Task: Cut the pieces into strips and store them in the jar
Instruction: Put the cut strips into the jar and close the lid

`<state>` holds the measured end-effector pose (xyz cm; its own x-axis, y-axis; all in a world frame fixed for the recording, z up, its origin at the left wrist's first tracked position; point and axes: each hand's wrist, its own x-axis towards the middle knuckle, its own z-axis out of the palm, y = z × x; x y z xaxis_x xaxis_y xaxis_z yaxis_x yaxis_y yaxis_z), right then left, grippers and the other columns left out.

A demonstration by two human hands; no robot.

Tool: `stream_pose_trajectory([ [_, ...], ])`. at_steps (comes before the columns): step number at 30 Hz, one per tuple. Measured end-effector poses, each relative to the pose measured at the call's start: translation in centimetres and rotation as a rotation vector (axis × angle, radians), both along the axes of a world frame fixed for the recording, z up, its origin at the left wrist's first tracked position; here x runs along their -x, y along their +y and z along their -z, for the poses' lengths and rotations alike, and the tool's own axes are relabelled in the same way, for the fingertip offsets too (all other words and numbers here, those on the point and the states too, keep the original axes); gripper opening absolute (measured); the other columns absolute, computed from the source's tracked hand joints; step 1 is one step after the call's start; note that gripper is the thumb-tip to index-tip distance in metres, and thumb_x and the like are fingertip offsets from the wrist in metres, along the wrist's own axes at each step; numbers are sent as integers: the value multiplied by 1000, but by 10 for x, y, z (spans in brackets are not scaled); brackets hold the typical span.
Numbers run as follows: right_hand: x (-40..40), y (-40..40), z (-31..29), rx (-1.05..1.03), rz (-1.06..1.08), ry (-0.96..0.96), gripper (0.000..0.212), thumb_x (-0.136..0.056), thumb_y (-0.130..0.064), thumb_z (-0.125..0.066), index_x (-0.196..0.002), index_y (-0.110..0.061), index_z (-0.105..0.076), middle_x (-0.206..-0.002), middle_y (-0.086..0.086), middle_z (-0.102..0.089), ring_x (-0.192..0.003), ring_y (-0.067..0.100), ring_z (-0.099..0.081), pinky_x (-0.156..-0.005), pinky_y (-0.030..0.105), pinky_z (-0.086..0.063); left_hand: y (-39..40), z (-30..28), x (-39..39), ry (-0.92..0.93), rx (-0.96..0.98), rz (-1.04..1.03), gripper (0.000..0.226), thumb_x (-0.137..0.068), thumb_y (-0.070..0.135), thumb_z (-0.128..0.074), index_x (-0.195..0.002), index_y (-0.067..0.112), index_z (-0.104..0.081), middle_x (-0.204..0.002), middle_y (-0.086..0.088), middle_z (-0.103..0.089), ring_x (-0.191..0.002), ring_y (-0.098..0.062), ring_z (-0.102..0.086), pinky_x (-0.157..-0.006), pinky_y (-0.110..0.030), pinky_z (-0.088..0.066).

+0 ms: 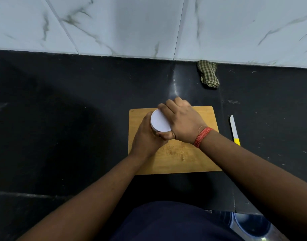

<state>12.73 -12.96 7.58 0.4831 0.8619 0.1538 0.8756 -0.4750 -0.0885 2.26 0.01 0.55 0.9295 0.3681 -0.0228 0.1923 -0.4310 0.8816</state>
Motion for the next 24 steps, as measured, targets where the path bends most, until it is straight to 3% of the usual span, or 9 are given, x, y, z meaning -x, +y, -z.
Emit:
stream_pose_trajectory([
  [5, 15, 0, 7, -37, 149, 39, 83, -79, -74, -51, -132, -11, -49, -108, 6, -51, -88, 24, -42, -76, 41, -42, 0, 3, -1, 15, 4, 31, 95, -63, 54, -81, -142, 43, -29, -139, 14, -49, -126, -16, -51, -98, -46, -53],
  [8, 23, -3, 10, -69, 206, 98, 86, -82, -74, -47, -143, -13, -38, -114, 6, -48, -96, 23, -43, -86, 40, -45, 3, 2, -1, 72, 13, 65, 102, -60, 56, -83, -144, 44, -24, -143, 16, -43, -131, -15, -46, -101, -46, -51],
  [10, 30, -9, 15, -116, 255, 190, 91, -83, -73, -43, -150, -14, -27, -123, 6, -45, -107, 22, -44, -95, 38, -44, 6, 4, 1, 102, 9, 75, 114, -61, 56, -86, -151, 39, -18, -155, 11, -32, -142, -19, -36, -111, -46, -44],
  [13, 45, -21, 29, -335, 374, 477, 87, -86, -69, -45, -151, -16, -22, -137, 4, -35, -125, 21, -42, -104, 38, -43, 6, 3, 11, 184, 7, 52, 124, -70, 44, -88, -159, 29, -2, -165, 10, -3, -152, -11, -9, -120, -32, -21],
  [15, 54, -27, 36, -500, 470, 686, 75, -92, -63, -43, -149, -18, -25, -139, -1, -33, -127, 16, -44, -105, 37, -45, 6, 3, 22, 140, 39, 20, 113, -76, 45, -85, -158, 30, -8, -162, 9, -10, -150, -13, -17, -117, -28, -24],
  [19, 65, -32, 38, -606, 580, 906, 52, -99, -45, -37, -143, -17, -40, -136, -5, -43, -125, 2, -43, -108, 31, -42, 3, 3, 36, -14, 54, -20, 79, -84, 48, -74, -146, 36, -28, -139, 29, -29, -132, -3, -43, -107, -19, -40],
  [21, 67, -28, 37, -623, 583, 932, 42, -103, -36, -38, -140, -19, -44, -134, -7, -46, -126, 1, -41, -109, 25, -38, -1, -3, 33, -36, 88, -50, 71, -84, 52, -68, -143, 37, -32, -137, 26, -35, -129, -2, -46, -104, -17, -42],
  [24, 55, -18, 32, -656, 617, 998, 40, -102, -12, -43, -142, -20, -42, -134, -11, -44, -126, -1, -39, -106, 14, -32, -2, -11, 17, -34, 176, -122, 65, -86, 39, -73, -138, 34, -34, -138, 12, -43, -127, -3, -49, -102, -17, -45],
])
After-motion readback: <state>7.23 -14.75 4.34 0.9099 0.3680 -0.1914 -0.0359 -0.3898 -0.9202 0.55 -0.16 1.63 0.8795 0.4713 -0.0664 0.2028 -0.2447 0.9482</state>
